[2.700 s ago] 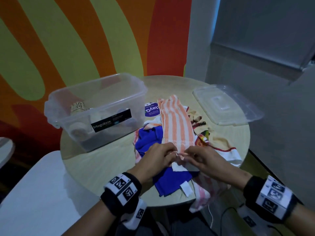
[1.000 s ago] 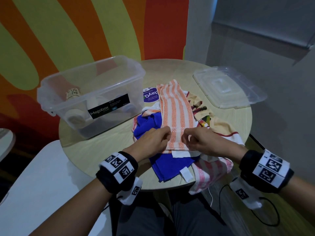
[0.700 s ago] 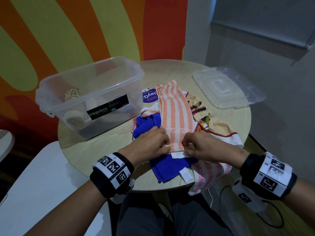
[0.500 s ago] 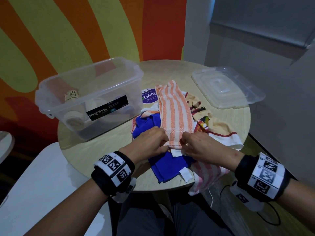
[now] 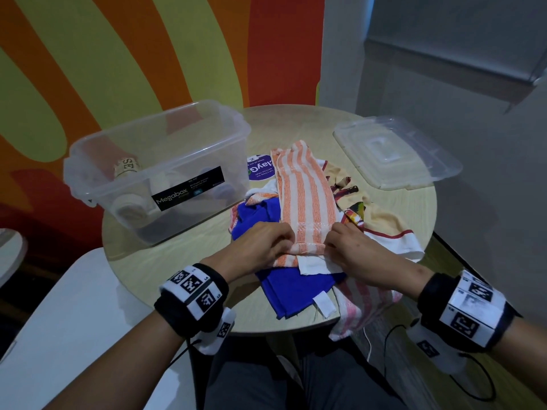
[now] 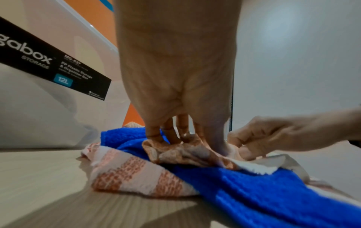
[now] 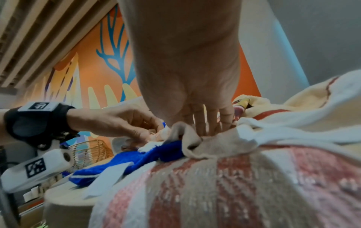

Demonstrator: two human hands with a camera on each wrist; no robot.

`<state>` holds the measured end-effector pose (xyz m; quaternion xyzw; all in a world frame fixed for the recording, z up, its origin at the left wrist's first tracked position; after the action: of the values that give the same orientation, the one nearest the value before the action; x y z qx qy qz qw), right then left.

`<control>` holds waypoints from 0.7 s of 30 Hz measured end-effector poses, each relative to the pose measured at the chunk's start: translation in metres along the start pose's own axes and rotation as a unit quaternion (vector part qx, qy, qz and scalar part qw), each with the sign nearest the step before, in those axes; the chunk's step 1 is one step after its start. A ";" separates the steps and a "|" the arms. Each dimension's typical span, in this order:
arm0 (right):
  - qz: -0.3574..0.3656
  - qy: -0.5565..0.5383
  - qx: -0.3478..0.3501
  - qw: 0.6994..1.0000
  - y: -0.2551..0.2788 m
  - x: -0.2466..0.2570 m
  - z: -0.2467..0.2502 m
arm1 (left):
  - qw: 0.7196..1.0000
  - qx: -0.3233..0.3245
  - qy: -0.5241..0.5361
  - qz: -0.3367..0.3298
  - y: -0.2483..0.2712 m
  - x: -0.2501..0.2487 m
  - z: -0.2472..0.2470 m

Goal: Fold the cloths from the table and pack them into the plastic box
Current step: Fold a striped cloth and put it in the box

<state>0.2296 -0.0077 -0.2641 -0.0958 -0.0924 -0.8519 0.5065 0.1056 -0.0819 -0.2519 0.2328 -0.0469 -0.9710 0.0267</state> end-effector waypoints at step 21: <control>0.002 -0.092 0.129 0.987 0.027 0.002 -0.005 | 0.993 0.109 0.014 0.043 0.024 -0.020 -0.026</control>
<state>0.2526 -0.0232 -0.2669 -0.1083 -0.2477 -0.8193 0.5057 0.1358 -0.1061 -0.2642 0.2453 -0.1623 -0.9548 0.0438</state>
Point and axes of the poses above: each hand's wrist, its own y-axis away from the middle knuckle, its own z-axis out of the back of the hand, x = y × z, the point moved 10 cm from there along -y, towards the middle knuckle, and after that the axes turned 5 degrees about -z, right-handed, at the moved point
